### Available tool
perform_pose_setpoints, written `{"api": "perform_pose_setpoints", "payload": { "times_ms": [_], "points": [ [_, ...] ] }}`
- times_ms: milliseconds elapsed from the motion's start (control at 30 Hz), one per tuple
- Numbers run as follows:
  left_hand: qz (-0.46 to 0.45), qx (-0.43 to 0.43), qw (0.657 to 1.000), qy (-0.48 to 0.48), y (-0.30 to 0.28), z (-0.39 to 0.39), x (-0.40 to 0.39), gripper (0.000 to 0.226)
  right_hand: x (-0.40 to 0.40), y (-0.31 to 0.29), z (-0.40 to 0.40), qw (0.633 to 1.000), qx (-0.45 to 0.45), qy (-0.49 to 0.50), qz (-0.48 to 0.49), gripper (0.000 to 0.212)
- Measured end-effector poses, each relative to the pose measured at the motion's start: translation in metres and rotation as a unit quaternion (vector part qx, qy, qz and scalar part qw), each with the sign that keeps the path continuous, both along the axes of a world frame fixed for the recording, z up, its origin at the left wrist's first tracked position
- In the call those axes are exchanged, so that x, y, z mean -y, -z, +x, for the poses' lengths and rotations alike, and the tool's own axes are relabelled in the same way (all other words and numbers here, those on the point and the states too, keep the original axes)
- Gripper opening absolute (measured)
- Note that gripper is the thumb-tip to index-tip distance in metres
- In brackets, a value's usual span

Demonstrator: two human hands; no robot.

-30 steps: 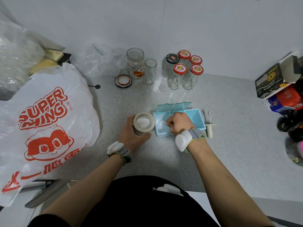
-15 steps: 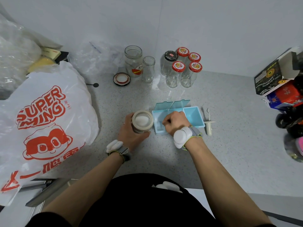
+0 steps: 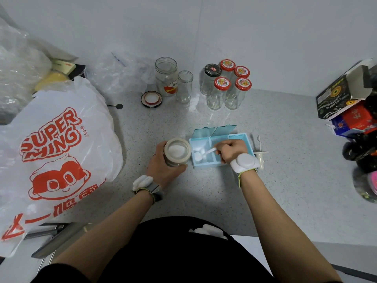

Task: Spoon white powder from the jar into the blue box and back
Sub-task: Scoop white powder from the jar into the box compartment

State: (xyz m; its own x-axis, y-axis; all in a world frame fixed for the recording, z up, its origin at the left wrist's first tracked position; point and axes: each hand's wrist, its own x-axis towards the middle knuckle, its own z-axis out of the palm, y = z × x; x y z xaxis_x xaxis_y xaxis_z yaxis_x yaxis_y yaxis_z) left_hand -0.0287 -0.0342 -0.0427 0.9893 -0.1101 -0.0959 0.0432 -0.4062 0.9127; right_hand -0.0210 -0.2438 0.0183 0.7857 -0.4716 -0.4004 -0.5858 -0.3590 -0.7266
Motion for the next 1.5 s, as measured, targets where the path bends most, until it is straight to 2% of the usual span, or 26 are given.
{"api": "perform_pose_setpoints", "payload": {
  "times_ms": [133, 367, 533, 700, 767, 867, 933, 1033, 1233, 1333, 1400, 1500],
  "points": [
    [0.005, -0.002, 1.000, -0.003, -0.001, 0.000, 0.001, 0.084, 0.004, -0.002, 0.002, 0.998, 0.021, 0.028, 0.047, 0.027],
    [-0.007, 0.004, 1.000, 0.000, -0.001, -0.001, 0.002, 0.081, 0.006, -0.011, 0.000, 0.995, 0.056, 0.042, 0.075, 0.026],
    [-0.001, 0.007, 1.000, -0.004, 0.000, -0.001, 0.002, 0.082, 0.003, -0.029, 0.001, 0.990, 0.104, 0.032, 0.086, 0.020],
    [-0.006, 0.013, 1.000, -0.001, 0.002, -0.002, 0.001, 0.080, -0.016, -0.047, 0.008, 0.986, 0.148, -0.014, 0.081, 0.026],
    [-0.001, 0.016, 1.000, 0.002, 0.002, -0.002, 0.001, 0.081, -0.029, -0.050, 0.007, 0.985, 0.148, -0.075, 0.052, 0.025],
    [0.004, 0.012, 1.000, 0.003, 0.001, -0.002, 0.001, 0.082, -0.043, -0.045, 0.004, 0.972, 0.130, -0.190, -0.041, 0.013],
    [0.004, 0.012, 1.000, -0.001, 0.001, -0.002, 0.001, 0.081, -0.047, -0.041, 0.002, 0.963, 0.115, -0.230, -0.075, 0.013],
    [0.011, 0.016, 1.000, -0.007, 0.001, -0.002, 0.002, 0.079, -0.045, -0.043, 0.000, 0.963, 0.113, -0.231, -0.079, 0.014],
    [0.002, 0.013, 1.000, -0.006, 0.003, -0.002, 0.001, 0.080, -0.022, -0.044, 0.003, 0.975, 0.142, -0.127, -0.114, 0.014],
    [0.002, 0.009, 1.000, -0.004, 0.003, -0.002, 0.001, 0.081, -0.009, -0.033, -0.001, 0.975, 0.126, -0.100, -0.152, 0.015],
    [0.002, 0.007, 1.000, -0.003, 0.003, -0.001, 0.001, 0.080, -0.006, -0.021, -0.003, 0.972, 0.097, -0.123, -0.173, 0.016],
    [-0.004, 0.007, 1.000, -0.004, 0.003, -0.001, 0.000, 0.080, -0.006, -0.003, -0.004, 0.957, 0.059, -0.210, -0.194, 0.016]
  ]
}}
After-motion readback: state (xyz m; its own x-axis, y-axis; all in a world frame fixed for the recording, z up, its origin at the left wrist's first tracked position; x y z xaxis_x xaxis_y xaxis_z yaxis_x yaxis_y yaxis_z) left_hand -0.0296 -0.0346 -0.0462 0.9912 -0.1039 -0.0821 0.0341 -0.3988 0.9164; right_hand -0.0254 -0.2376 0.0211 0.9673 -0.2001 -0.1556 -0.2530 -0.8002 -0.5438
